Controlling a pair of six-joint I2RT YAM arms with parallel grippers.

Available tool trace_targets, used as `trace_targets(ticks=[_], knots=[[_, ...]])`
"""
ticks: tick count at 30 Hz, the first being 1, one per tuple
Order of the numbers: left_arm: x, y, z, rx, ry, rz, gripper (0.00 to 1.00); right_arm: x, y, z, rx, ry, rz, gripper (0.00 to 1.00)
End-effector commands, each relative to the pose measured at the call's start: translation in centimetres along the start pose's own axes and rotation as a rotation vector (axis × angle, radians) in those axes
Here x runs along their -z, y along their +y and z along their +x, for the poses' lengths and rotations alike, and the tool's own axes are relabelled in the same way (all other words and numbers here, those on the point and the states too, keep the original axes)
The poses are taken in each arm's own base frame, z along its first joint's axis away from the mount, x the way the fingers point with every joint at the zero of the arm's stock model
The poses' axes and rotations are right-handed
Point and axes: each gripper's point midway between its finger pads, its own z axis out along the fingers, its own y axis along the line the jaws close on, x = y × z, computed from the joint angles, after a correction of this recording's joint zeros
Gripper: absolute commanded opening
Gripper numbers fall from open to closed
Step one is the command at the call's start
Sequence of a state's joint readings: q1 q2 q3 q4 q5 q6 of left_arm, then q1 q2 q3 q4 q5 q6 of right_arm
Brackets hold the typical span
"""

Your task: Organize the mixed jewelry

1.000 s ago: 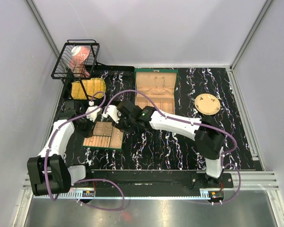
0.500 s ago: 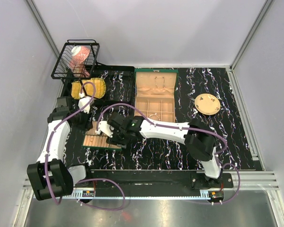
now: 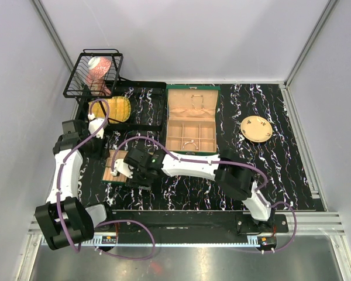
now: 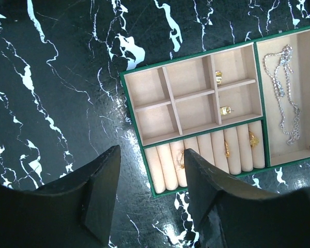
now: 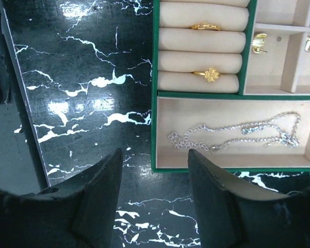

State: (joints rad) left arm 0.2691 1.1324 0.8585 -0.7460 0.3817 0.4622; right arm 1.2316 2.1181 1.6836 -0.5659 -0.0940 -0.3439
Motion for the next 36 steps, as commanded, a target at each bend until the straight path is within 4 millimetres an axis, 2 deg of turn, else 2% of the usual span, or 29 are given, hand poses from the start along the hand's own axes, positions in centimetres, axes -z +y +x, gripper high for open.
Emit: trace_targets(ticks=[1,27,36], knots=[[1.0,1.0,-2.8,-0.020,-0.083,-0.025,0.55,-0.5,-0.2,-0.8,0.009,0.009,0.007,0.59],[0.9,1.9,-2.5,-0.019,-0.076,-0.011,0.55,-3.7,-0.4,0.4,0.002,0.064,0.006,0.58],[0.8,2.0,-2.2,-0.009,-0.074,-0.004,0.55,-4.8,-0.6,1.1,-0.016,0.091,0.034,0.53]])
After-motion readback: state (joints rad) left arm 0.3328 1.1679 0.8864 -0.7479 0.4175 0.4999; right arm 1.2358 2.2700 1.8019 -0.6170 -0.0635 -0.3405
